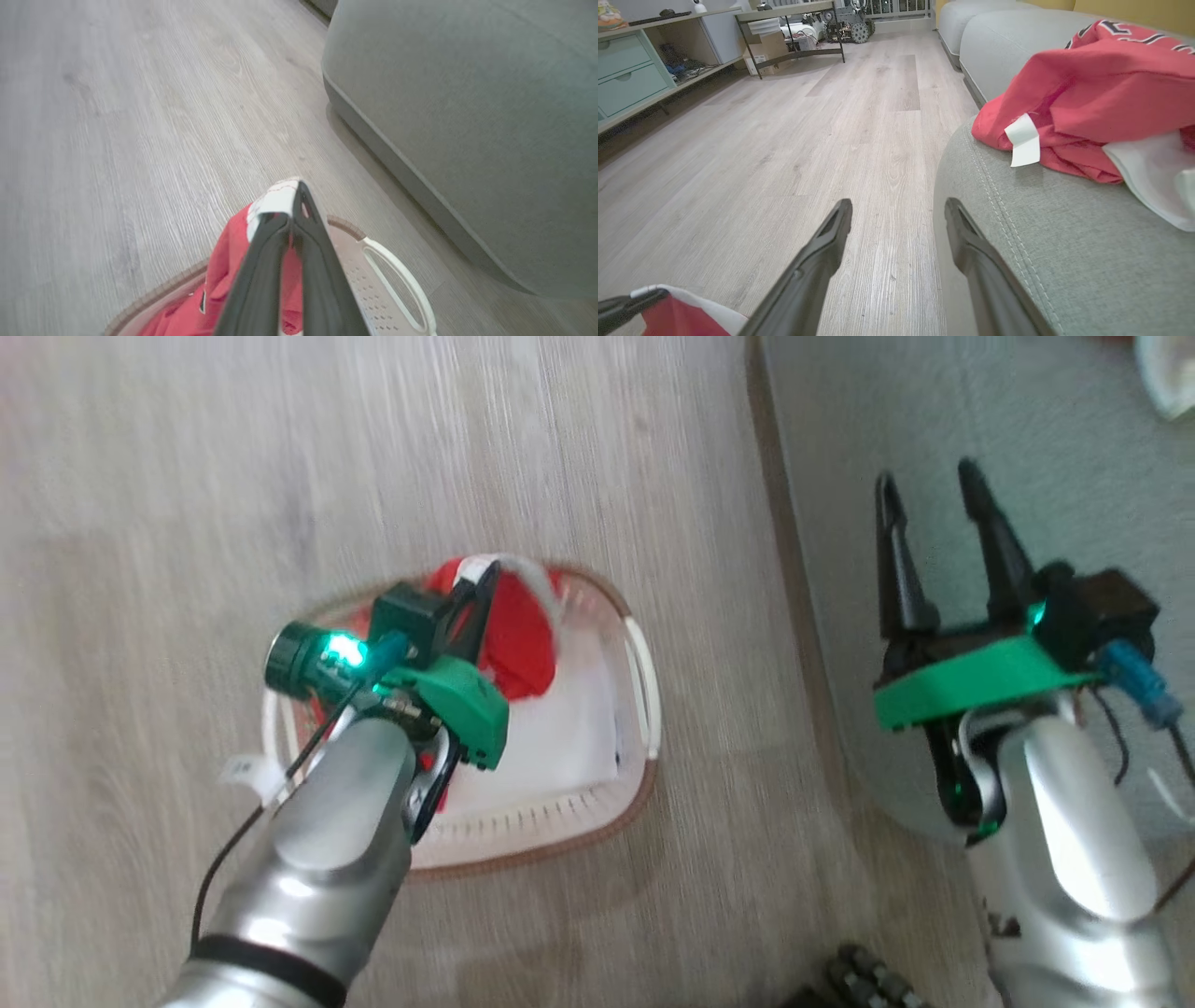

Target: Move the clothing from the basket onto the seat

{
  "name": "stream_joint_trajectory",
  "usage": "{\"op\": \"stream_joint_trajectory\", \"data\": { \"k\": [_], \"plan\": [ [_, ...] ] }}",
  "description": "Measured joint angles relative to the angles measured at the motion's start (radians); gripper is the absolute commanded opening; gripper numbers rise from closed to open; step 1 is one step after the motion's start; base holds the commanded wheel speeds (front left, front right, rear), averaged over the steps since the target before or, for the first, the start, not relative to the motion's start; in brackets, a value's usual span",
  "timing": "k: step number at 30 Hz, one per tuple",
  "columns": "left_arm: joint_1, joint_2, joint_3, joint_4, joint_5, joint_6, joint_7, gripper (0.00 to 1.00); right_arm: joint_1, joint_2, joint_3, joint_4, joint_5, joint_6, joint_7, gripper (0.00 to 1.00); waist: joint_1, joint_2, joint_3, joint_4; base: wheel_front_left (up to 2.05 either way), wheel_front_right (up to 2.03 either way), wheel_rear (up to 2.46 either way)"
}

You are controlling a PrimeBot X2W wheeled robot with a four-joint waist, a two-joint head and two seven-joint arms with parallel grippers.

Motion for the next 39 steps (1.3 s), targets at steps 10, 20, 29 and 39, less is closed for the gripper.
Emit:
{"op": "stream_joint_trajectory", "data": {
  "k": [10,20,29,39],
  "plan": [
    [0.094,0.013,0.047,-0.144,0.002,-0.007,0.0,0.0,0.117,0.0,-0.018,0.067,-0.019,0.0,0.0,1.0,0.0,0.0,-0.223,0.017,0.0,0.0,0.0],
    [0.125,0.03,0.075,-0.205,0.002,-0.01,0.0,0.0,0.24,0.0,-0.024,0.113,-0.035,0.0,0.0,1.0,-0.0001,0.0,-0.483,0.035,0.0,0.0,0.0],
    [0.042,0.019,0.054,-0.224,-0.009,-0.033,0.049,0.0,0.255,0.0,-0.011,0.127,-0.045,0.0,0.0,1.0,-0.0001,0.0,-0.594,0.067,0.0,0.0,0.0],
    [-0.031,-0.013,-0.016,-0.232,-0.023,-0.045,0.084,0.0,0.214,0.0,0.113,0.173,-0.052,0.0,0.0,1.0,-0.0001,0.0,-0.64,0.115,0.0,0.0,0.0]
  ]
}}
